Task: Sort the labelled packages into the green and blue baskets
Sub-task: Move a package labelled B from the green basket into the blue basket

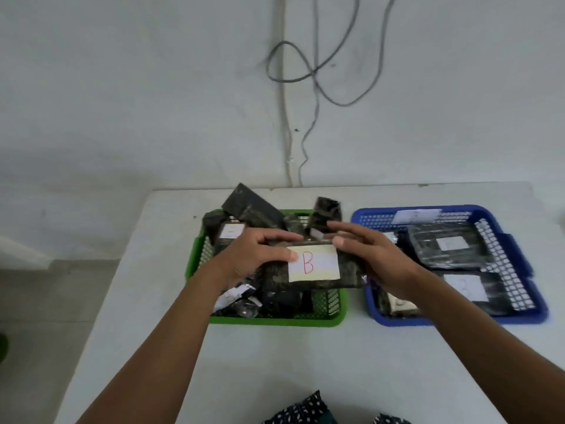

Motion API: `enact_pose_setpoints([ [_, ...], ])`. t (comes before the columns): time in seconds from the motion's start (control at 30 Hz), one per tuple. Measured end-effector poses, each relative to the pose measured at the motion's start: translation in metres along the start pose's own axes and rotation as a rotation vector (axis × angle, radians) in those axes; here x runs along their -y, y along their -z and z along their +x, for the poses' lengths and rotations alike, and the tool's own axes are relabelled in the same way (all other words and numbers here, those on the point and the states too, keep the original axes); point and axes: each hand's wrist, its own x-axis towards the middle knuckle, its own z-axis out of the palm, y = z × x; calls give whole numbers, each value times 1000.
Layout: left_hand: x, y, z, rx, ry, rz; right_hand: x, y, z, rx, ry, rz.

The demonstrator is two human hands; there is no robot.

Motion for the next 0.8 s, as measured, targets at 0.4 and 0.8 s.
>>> enact_pose_setpoints([
  [0.4,12,-174,88,-195,12,197,-20,169,-108,-356,-114,9],
  [0.8,58,-220,113,-600,98,344,-47,176,-38,-703,-117,-55],
])
